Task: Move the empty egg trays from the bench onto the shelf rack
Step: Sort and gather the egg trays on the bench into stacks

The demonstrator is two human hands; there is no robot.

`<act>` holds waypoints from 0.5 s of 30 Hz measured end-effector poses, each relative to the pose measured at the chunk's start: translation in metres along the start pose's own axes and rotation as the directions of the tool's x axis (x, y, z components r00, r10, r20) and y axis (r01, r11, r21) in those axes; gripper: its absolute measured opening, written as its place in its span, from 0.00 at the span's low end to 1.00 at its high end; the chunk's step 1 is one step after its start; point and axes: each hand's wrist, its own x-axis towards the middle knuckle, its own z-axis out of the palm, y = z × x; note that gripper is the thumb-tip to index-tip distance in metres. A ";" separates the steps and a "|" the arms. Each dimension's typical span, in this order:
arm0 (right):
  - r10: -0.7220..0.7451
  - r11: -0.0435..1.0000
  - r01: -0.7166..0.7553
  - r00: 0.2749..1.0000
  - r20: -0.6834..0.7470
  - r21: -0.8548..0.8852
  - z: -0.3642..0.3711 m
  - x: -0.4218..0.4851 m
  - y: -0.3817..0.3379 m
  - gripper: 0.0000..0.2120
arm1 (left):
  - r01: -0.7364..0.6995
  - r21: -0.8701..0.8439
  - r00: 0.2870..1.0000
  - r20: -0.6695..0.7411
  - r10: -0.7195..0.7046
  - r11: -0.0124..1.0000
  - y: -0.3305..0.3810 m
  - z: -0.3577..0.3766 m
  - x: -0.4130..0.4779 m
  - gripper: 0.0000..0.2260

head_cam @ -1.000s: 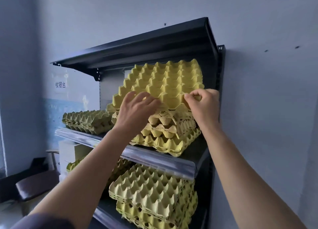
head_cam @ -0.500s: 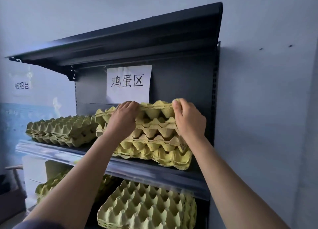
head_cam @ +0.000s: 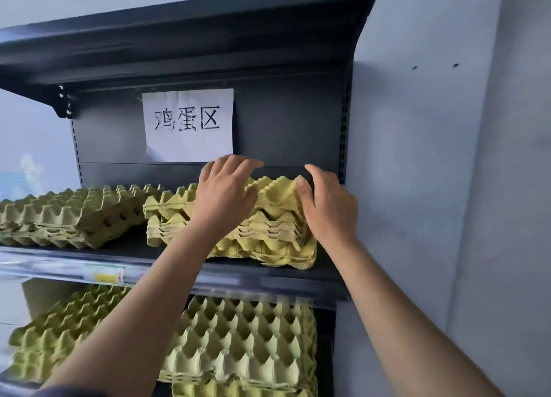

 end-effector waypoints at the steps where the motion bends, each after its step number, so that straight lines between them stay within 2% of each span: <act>1: -0.014 1.000 0.014 0.999 -0.028 -0.010 -0.004 -0.001 0.004 0.26 | -0.026 -0.009 1.000 -0.007 0.026 1.000 0.007 0.002 0.002 0.17; 8: -0.058 0.998 0.054 0.989 -0.138 -0.030 -0.053 -0.012 0.069 0.24 | -0.171 -0.029 0.985 -0.027 0.171 0.985 0.091 0.032 0.010 0.10; 13: -0.094 0.992 0.079 0.983 -0.161 -0.095 -0.097 -0.029 0.150 0.19 | -0.220 -0.070 0.975 -0.036 0.218 0.973 0.169 0.064 0.013 0.13; 15: -0.117 0.987 0.098 0.981 -0.156 -0.126 -0.118 -0.040 0.190 0.18 | -0.239 -0.088 0.971 -0.038 0.237 0.967 0.206 0.080 0.009 0.10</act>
